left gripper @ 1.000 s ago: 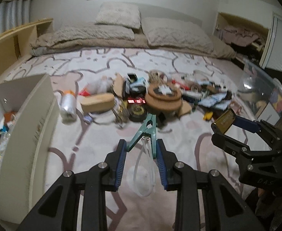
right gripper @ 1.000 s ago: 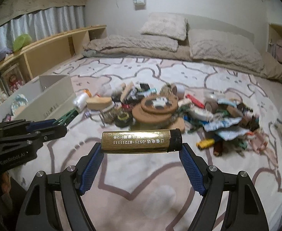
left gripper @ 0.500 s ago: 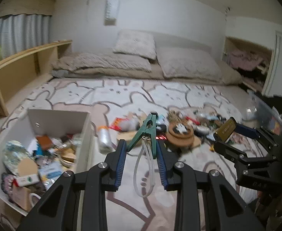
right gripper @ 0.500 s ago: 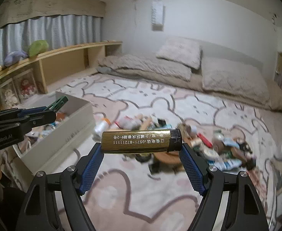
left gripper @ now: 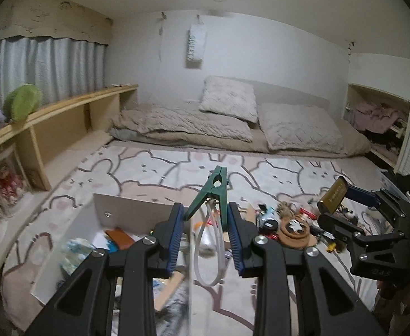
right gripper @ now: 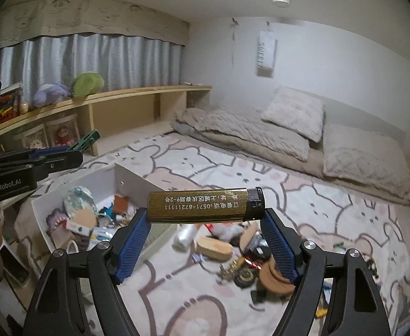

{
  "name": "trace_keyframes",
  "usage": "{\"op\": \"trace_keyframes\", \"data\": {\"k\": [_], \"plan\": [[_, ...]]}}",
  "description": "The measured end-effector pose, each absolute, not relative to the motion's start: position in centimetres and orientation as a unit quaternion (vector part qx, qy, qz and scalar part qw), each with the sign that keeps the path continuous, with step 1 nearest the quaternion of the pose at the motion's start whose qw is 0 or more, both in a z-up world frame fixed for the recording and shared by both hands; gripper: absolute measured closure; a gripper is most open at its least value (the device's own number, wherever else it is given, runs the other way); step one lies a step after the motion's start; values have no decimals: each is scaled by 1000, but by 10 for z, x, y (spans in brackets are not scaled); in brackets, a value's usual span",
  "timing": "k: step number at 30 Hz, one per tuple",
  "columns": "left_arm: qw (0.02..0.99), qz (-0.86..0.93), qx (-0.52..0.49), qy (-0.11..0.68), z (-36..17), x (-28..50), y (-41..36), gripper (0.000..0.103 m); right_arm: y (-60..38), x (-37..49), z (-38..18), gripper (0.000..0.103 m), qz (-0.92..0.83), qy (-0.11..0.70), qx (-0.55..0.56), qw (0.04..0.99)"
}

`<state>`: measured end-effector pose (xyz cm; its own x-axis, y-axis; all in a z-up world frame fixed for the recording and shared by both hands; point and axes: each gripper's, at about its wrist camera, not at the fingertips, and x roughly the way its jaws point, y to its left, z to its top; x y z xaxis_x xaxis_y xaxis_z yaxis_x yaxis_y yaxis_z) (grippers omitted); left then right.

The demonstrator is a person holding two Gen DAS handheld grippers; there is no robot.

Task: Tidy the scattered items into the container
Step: 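Lower the gold lighter into the white shoe box and open the right tool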

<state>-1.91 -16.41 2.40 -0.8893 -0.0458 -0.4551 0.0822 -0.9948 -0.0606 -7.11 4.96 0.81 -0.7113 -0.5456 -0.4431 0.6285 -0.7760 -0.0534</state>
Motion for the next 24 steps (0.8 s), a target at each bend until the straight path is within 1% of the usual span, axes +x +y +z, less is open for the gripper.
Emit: {"op": "trace_keyframes", "data": {"k": [14,20,24], "plan": [[77,-970,225,47,32,-14,-229,72,-21,-76,15,23,-892,117,213,382],[81,-965,243,55,22,-25,-252,72,-63,-81,-2,23,-862,154,236,421],[80,-960,260,63,9,-35,-267,72,-89,-90,-18,23,-839,165,264,445]]}}
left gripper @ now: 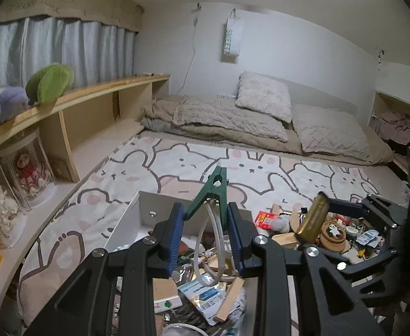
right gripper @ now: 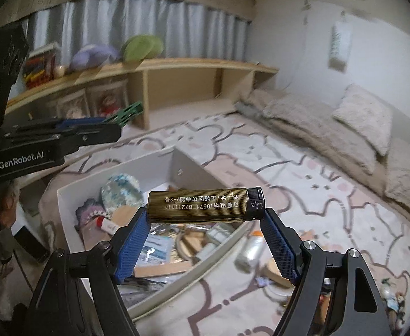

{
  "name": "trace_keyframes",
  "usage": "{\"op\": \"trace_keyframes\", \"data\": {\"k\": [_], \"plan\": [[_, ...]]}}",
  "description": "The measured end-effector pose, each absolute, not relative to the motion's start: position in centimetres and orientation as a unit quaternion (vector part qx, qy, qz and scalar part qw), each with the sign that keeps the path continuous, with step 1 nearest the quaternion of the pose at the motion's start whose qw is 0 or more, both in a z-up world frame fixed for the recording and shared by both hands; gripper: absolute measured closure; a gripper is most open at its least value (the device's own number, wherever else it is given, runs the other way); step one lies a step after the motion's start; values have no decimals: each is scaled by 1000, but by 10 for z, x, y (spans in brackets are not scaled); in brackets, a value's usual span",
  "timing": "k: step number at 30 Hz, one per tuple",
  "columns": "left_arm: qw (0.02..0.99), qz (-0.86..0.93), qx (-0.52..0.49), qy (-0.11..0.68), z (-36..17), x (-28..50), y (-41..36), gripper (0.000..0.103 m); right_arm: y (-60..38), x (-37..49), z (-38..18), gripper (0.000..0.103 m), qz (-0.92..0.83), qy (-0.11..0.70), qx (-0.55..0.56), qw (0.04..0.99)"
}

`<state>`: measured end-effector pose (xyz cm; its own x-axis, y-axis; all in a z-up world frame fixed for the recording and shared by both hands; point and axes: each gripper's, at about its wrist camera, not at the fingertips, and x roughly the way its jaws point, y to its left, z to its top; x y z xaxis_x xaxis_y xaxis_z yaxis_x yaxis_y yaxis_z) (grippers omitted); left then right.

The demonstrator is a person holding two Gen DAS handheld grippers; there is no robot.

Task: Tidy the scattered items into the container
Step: 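Lower the gold lighter into the white shoe box and open the right tool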

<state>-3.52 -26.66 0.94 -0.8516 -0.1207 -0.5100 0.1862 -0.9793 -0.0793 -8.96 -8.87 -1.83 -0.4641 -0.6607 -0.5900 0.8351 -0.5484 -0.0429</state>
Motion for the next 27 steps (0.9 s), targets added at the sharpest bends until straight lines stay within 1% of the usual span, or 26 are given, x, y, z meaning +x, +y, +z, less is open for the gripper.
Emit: {"op": "trace_keyframes", "data": {"k": [7,13,24,25,26,27], "plan": [[80,-951,288,75,-12,-54,-292,72,-131,-104,-56,23,-795,183,319,481],[84,-941,318,83,-30,-75,-312,72,-157,-112,-86,23,-774,205,350,487],[76,-914,389,89,-68,-123,-328,72,-167,-136,-120,22,-763,192,389,479],[73,-911,395,92,-72,-127,-328,72,-166,-137,-121,19,-762,192,390,479],[73,-909,400,94,-75,-132,-328,72,-165,-137,-122,12,-761,191,391,480],[72,-907,405,96,-78,-135,-328,72,-164,-138,-122,9,-761,190,391,481]]}}
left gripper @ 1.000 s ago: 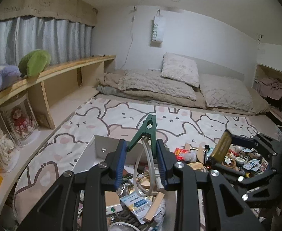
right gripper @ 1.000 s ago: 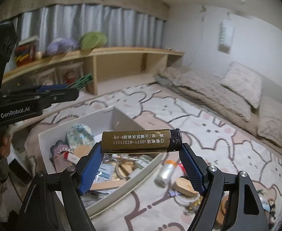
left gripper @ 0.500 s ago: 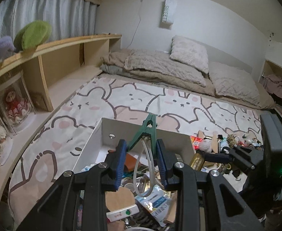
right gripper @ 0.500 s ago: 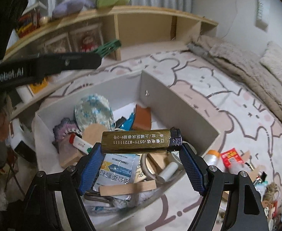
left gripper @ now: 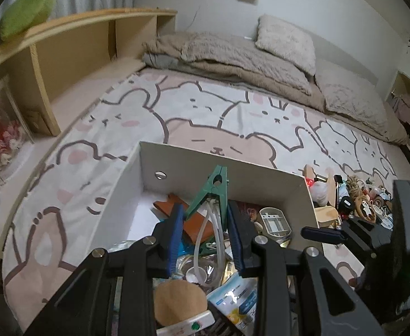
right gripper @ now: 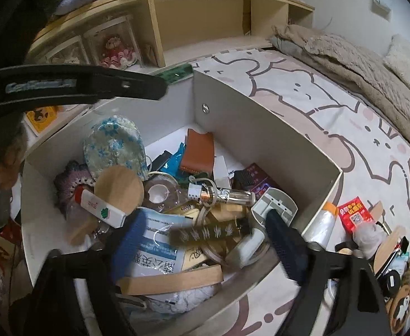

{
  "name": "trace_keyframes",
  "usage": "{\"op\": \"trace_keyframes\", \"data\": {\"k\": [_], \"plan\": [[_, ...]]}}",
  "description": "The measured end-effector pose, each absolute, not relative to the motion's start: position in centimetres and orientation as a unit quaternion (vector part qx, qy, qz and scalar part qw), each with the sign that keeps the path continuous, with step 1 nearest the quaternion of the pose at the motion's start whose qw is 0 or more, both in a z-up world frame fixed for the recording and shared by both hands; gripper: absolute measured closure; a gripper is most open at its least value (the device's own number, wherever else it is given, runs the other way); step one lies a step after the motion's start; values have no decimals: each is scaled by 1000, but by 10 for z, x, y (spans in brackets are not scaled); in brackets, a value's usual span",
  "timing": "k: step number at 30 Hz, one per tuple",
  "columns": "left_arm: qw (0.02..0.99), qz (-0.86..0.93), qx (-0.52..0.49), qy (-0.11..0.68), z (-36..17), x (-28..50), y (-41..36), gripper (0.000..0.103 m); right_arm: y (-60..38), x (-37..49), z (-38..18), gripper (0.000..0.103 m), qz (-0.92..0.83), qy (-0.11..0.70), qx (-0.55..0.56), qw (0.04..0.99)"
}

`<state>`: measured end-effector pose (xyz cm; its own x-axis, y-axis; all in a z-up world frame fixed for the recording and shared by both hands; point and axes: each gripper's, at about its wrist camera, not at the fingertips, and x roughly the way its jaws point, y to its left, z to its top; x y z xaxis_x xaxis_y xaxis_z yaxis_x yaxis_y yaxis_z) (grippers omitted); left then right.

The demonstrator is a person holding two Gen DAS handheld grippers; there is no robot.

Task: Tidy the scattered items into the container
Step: 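Lower the gold lighter into the white shoe box and open the right tool, then lower the green clothespin into the white shoe box and open the left tool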

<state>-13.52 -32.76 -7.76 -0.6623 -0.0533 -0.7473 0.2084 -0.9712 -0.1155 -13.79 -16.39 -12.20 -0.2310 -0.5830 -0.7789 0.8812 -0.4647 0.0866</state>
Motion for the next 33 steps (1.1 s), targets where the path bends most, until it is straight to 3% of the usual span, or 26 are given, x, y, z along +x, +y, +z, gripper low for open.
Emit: {"op": "trace_keyframes", "data": {"k": [8,25,27,28,29,33], "plan": [[68,-879,451,140,-100,-166,-331,72,-153,-141,-120,8,-758,172,392,492],[143,-801,452,365,-149,-199,-371,72,-130,-142,-110,8,-758,156,375,510],[142,-794,445,390,-152,-200,-372,57,-125,-144,-110,8,-759,155,375,509],[139,-791,440,402,-153,-200,-372,29,-123,-145,-110,8,-759,154,375,509],[136,-791,433,412,-153,-200,-372,20,-120,-146,-110,8,-760,152,376,508],[124,-792,427,418,-149,-200,-368,20,-112,-151,-109,8,-763,142,377,506]]}}
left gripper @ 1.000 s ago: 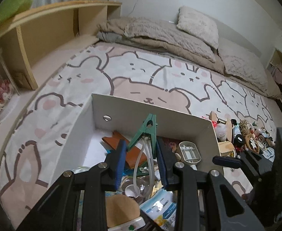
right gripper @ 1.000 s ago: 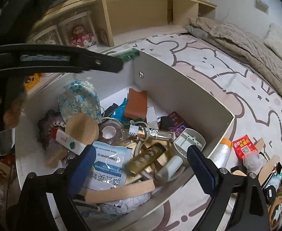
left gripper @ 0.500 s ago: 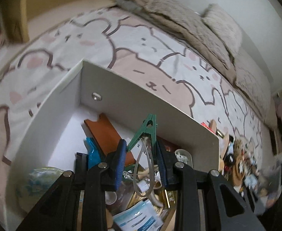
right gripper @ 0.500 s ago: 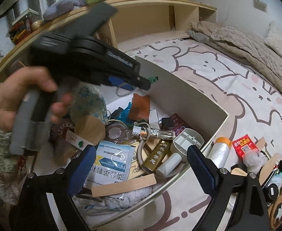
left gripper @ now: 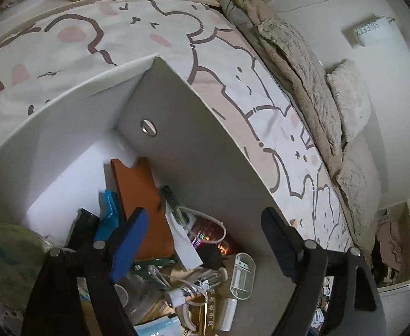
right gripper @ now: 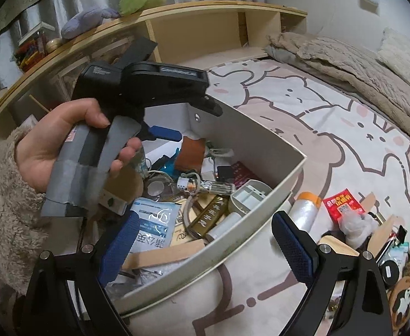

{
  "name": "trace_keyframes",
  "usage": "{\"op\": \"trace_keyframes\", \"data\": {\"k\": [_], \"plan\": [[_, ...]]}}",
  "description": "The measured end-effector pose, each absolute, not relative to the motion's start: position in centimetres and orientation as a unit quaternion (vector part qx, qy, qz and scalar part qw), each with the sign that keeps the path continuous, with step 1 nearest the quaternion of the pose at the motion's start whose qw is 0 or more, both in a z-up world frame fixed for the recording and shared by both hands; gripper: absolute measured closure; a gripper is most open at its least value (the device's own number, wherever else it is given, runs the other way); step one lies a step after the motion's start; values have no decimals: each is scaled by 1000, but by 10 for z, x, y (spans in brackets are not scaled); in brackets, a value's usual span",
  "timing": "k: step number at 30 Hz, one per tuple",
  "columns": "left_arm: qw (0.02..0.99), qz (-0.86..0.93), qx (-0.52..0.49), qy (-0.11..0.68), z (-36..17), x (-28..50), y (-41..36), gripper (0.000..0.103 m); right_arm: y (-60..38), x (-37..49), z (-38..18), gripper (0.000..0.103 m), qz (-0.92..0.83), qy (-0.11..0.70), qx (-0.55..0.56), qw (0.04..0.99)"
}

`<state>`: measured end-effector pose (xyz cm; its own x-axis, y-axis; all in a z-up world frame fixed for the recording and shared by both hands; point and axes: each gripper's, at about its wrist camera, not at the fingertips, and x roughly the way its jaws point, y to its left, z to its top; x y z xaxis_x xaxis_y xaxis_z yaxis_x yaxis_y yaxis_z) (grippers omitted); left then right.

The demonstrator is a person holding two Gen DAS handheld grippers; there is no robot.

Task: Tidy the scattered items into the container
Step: 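Lower the green clothespin into the white shoe box and open the left tool, then withdraw both open tools from the box back toward the pile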

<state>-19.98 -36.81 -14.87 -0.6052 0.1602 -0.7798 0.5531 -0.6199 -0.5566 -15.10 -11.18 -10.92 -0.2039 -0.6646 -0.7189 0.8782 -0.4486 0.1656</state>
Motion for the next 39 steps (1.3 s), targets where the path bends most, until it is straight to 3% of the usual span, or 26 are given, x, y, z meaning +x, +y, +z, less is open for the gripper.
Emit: {"op": "trace_keyframes", "data": {"k": [15,28,30,34,39], "plan": [[123,-805,434,386,-126,-181,-356,20,-99,-147,-91,8,-774,115,362,507],[163,-841,428,288,-100,-146,-339,20,-82,-138,-67,8,-789,92,343,502],[169,-847,423,275,-96,-140,-336,18,-79,-137,-64,8,-792,90,339,500],[176,-863,404,245,-83,-127,-326,2,-72,-136,-58,8,-800,81,334,492],[175,-879,391,210,-67,-114,-314,0,-62,-136,-49,8,-808,64,328,485]]}}
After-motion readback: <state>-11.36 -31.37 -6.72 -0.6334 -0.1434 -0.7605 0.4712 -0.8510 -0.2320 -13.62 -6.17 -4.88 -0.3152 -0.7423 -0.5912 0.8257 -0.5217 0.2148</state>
